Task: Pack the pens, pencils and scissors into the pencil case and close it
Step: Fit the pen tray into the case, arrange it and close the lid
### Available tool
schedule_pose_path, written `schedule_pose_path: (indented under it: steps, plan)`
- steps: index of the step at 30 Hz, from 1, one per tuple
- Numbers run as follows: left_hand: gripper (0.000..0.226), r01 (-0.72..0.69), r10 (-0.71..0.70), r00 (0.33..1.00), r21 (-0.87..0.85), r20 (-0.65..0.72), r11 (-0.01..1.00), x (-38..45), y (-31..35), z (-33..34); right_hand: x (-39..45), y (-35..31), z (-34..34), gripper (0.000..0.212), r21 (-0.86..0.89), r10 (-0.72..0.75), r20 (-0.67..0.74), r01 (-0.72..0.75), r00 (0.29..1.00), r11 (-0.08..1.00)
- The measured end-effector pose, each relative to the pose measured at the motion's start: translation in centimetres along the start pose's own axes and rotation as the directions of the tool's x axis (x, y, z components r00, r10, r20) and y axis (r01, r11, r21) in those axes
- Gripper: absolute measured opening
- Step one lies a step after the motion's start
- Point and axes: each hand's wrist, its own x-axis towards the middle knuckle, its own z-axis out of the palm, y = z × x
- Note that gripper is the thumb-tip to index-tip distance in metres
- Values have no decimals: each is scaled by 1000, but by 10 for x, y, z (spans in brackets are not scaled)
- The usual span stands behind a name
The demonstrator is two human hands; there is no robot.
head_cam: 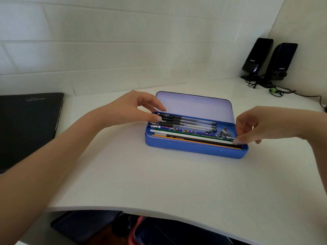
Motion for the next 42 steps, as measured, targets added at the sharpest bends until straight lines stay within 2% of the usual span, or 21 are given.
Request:
schedule_pose_path:
  steps: [4,6,16,22,27,31,36,42]
  plan:
    - [47,47,-47,995,1,92,999,-1,-4,3,7,-1,5,38,9,56,-13,-56,998,998]
    - [50,45,-44,994,-8,100,999,-1,-5,5,8,0,5,39,29,60,-11,-59,998,998]
    - [44,2,8,993,-81,119,997,3,-10,1,11,12,3,25,232,21,45,-31,999,972]
    - [44,2,8,992,-76,130,997,3,-9,4,18,6,9,31,229,19,33,-26,999,973]
    - [50,4,9,989,-84,148,996,3,-12,3,12,10,5,29,269,-2,77,-19,997,963]
    - [52,0,12,988,-78,155,997,4,-12,2,9,13,3,30,246,-7,129,-25,992,969]
    - [52,6,8,986,-86,166,996,3,-11,2,14,3,10,36,215,22,113,-46,993,976]
    - [60,51,-19,956,-102,293,994,0,-7,2,12,1,10,39,189,22,121,-44,992,981]
